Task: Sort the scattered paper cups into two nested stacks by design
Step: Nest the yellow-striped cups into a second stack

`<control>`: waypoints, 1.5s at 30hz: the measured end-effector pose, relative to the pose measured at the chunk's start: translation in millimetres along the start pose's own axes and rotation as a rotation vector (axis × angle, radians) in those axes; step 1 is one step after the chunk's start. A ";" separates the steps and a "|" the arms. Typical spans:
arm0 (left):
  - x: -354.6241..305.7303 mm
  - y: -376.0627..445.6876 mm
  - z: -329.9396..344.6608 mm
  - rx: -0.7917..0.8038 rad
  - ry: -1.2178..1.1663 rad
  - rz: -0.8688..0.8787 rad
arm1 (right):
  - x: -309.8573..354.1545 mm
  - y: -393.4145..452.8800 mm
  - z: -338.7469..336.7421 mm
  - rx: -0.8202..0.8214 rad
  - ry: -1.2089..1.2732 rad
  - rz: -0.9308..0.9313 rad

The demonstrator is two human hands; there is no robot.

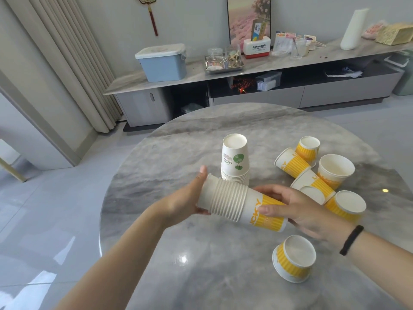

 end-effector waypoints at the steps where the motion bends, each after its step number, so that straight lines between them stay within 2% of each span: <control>1: 2.3 2.2 10.5 -0.003 -0.017 0.014 | 0.3 -1.4 0.0 -0.007 -0.016 -0.001; 5: 6.4 8.5 44.1 -0.035 -0.072 0.066 | 8.1 -10.6 -6.7 -0.016 -0.116 0.009; 9: 7.6 15.1 63.0 0.010 -0.177 0.124 | 19.1 -25.4 -15.0 0.033 -0.342 0.036; 13: 13.9 17.2 78.9 -0.071 -0.229 0.100 | 24.4 -46.8 -44.8 -0.021 -0.323 0.058; 16: 29.5 14.5 97.8 -0.115 -0.072 0.017 | 23.5 -59.2 -68.3 -0.103 -0.406 0.061; 19: 51.2 15.4 125.2 0.051 0.260 -0.056 | 16.2 -73.1 -82.6 -0.163 -0.394 0.071; 21: 57.1 18.8 142.1 0.134 0.517 0.029 | 13.2 -81.8 -89.6 -0.190 -0.398 0.067; 23: 57.6 21.4 155.3 0.138 0.654 0.161 | 12.6 -89.4 -95.0 -0.208 -0.391 0.054; 26: 61.0 26.6 163.9 0.095 0.629 0.173 | 13.3 -101.3 -99.6 -0.226 -0.378 0.045; 30: 58.6 35.2 139.2 -0.043 0.594 0.125 | 15.2 -104.4 -103.7 -0.222 -0.385 0.040; 37: 32.4 29.6 84.4 -0.072 0.584 0.110 | 19.6 -92.3 -106.2 -0.210 -0.460 0.056; 42: 18.4 33.3 78.2 -0.121 0.836 0.205 | 9.9 -85.3 -90.4 -0.116 -0.549 0.064; 45: 5.6 32.5 77.9 -0.160 0.854 0.251 | 9.0 -83.8 -89.0 -0.120 -0.582 0.049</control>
Point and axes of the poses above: each hand's wrist, its own y-axis towards the middle knuckle, its own z-axis out of the palm, x = y × z, the point moved 5 cm from there along y, towards the middle knuckle, and after that the axes turned 1 degree about y, right-handed, at the moved point
